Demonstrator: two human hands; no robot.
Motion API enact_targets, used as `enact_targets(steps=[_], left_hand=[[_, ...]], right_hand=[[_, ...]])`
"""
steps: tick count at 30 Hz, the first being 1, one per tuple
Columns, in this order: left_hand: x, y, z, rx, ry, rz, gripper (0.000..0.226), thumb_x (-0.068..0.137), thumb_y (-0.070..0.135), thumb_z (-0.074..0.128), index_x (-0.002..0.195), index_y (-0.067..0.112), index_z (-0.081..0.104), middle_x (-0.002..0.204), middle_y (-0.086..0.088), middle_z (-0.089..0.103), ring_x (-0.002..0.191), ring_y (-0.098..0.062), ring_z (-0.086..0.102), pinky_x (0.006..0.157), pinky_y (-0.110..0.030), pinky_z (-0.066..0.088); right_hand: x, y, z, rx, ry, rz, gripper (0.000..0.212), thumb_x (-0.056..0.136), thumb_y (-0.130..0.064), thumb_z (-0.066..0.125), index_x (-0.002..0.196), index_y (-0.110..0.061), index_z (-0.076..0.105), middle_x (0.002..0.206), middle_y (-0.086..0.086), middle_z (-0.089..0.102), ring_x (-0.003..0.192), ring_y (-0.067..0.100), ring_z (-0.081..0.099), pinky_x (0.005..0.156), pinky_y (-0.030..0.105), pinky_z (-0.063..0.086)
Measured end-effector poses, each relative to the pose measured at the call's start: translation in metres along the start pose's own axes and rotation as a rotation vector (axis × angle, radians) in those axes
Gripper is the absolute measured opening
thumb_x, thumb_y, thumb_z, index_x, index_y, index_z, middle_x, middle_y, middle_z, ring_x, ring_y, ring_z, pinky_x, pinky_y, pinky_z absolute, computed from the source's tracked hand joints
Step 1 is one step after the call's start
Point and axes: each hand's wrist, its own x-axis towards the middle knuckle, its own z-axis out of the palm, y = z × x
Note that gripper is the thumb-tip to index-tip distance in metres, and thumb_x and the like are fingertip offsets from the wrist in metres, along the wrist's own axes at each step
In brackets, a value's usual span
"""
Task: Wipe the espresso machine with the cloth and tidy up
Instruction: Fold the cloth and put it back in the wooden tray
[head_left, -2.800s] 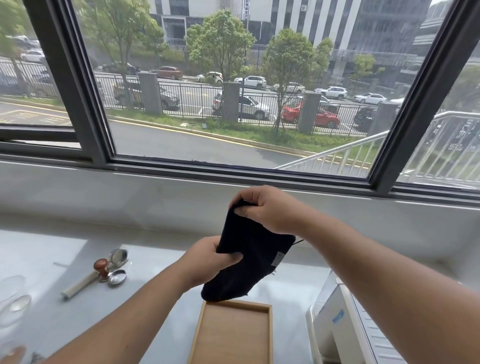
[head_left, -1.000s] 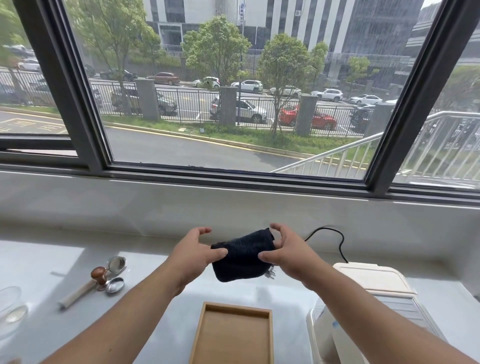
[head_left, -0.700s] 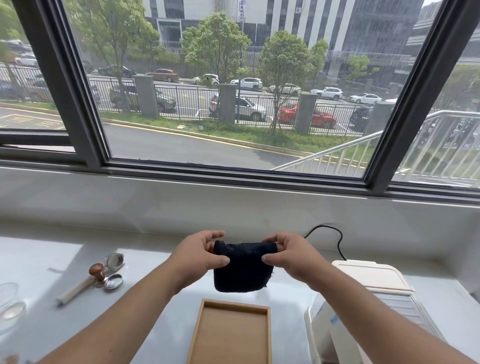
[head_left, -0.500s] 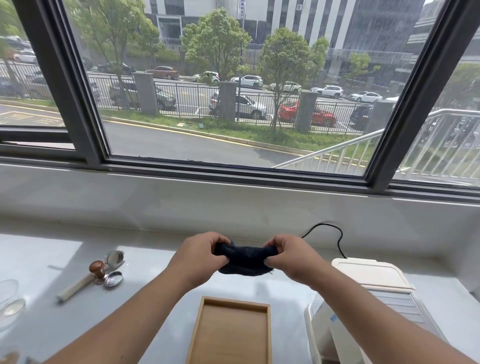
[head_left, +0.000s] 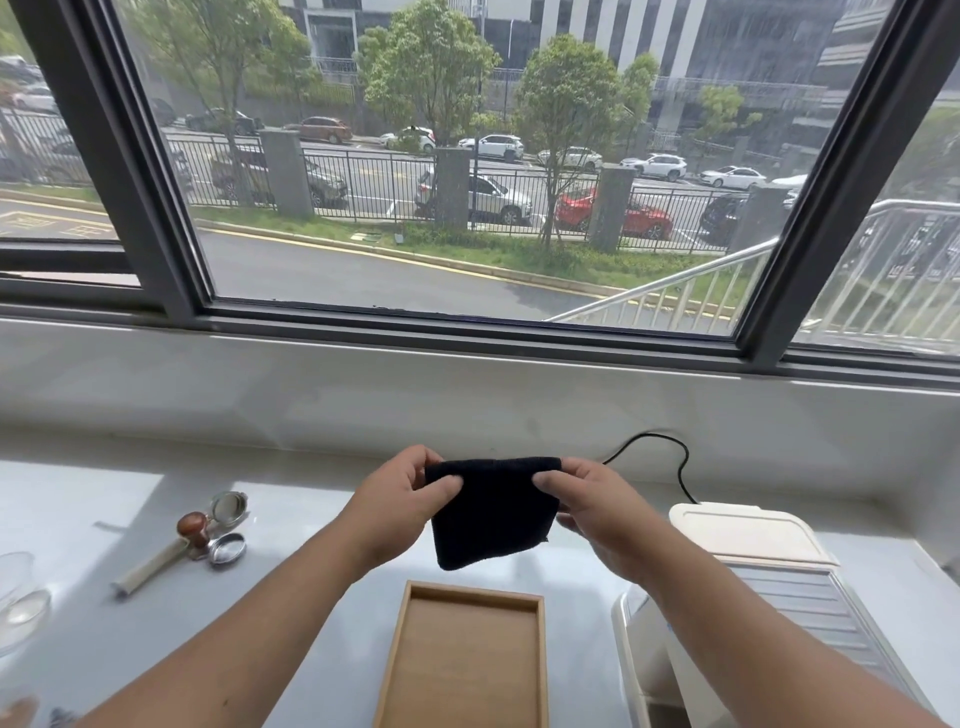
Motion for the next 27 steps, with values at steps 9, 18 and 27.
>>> enact_targets(steps=[9,18,27], left_hand=[[0.002,-0.005,0.014,-0.350,-0.038,-0.150,0.022,0.108,0.045,0.053,0.114,0.027,0.064,0.108,0.001,0.077,0.085,-0.016,0.077,0.062,-0.035,0.061],[-0.016,-0.045,0.036,-0.553,-0.302,-0.373,0.033,0.099,0.015,0.066,0.131,0.007,0.067,0.126,-0.016,0.075,0.122,-0.039,0.069,0.107,-0.054,0.053],[-0.036,-0.088,0.066,-0.437,-0.164,-0.514,0.019,0.105,0.033,0.060,0.123,0.029,0.065,0.110,-0.003,0.081,0.089,-0.023,0.079,0.066,-0.036,0.061]], right_hand=[[0.004,0.021,0.015,0.191,-0.021,0.020,0.023,0.110,-0.038,0.050,0.113,-0.027,0.070,0.098,-0.002,0.075,0.074,0.020,0.071,0.058,0.038,0.056],[0.008,0.071,0.031,0.431,0.012,0.208,0.030,0.111,-0.041,0.045,0.125,-0.021,0.063,0.123,0.008,0.076,0.110,0.031,0.075,0.093,0.058,0.061],[0.008,0.117,0.041,0.533,0.024,0.366,0.028,0.107,-0.025,0.057,0.130,-0.010,0.061,0.117,0.016,0.078,0.104,0.034,0.077,0.079,0.045,0.064]])
